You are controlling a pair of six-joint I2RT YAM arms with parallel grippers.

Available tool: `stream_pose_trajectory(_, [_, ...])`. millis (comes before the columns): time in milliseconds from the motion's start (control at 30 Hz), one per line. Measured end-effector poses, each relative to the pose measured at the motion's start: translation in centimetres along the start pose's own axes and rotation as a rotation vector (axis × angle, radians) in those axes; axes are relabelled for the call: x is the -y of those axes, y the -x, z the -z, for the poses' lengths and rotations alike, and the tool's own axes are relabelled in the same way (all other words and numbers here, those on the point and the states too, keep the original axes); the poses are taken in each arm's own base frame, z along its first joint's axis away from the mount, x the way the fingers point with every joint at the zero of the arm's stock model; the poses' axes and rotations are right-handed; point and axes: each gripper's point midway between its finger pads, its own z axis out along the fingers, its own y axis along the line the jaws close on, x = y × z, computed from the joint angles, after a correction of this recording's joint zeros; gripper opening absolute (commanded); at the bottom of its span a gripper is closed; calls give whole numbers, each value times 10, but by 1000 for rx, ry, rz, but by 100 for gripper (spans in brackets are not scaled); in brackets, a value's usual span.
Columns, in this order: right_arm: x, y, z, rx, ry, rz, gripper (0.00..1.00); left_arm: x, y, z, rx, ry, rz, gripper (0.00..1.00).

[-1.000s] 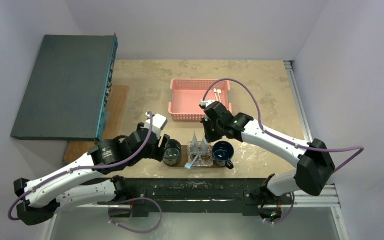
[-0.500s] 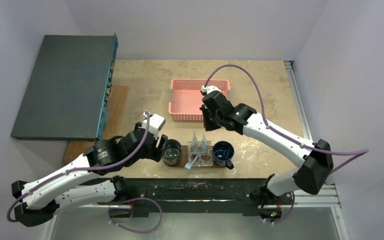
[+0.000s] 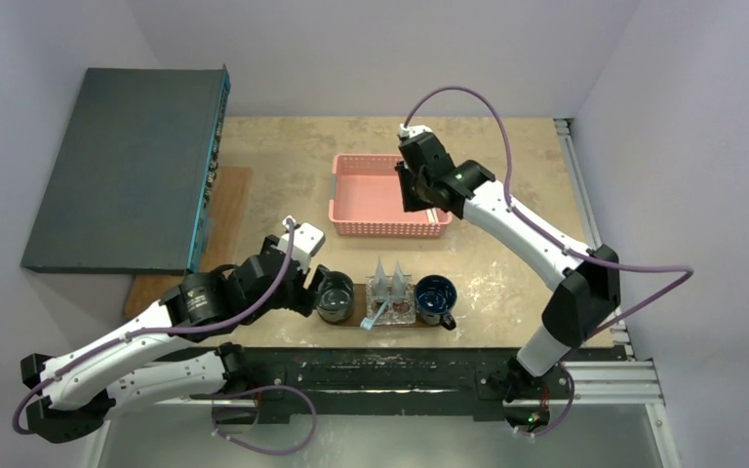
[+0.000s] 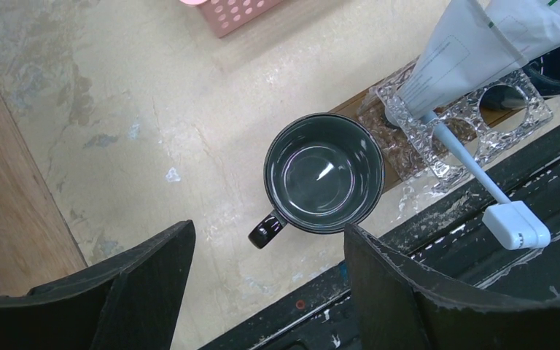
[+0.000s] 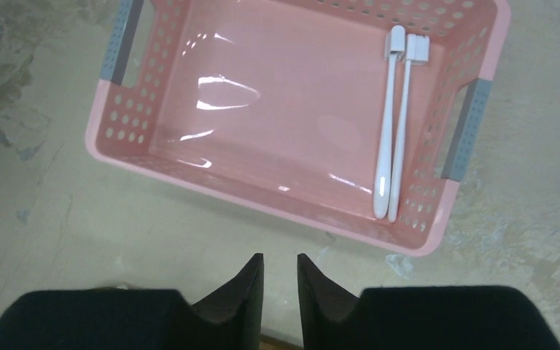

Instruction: Prepare toiletry sets of a toothbrush and toothpaste on the tray

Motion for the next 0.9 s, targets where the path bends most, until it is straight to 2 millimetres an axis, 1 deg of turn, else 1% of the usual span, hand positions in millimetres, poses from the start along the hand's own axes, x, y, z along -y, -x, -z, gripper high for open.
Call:
stream_pose_trajectory(133, [11,18,-19,-6,-33,9,28,2,4,0,16,-13,-1,74])
stream_pose_trajectory(267, [20,23,-41,-29,-61,21,30,3,4,-1,15,-15,-4,76])
stream_pose_trajectory(400, [35,21,-67,-72,-93,15,33,3,3,-2,8,-13,-7,78])
stream_pose_trajectory(600, [55,21,-101,-118,-132,-5,34,4,2,-5,-1,-10,-13,83])
stream_pose_trajectory(667, [58,18,-112,-135,-136,-10,37,6,1,-8,-10,-9,-19,83])
stream_pose_trajectory(800, [65,13,-133,-167,-140,-20,38,8,-1,-12,-28,-10,-30,84])
stream_pose_trajectory(900, [73,6,-150,-193,-153,-29,39,7,-1,-12,-29,-10,-29,84])
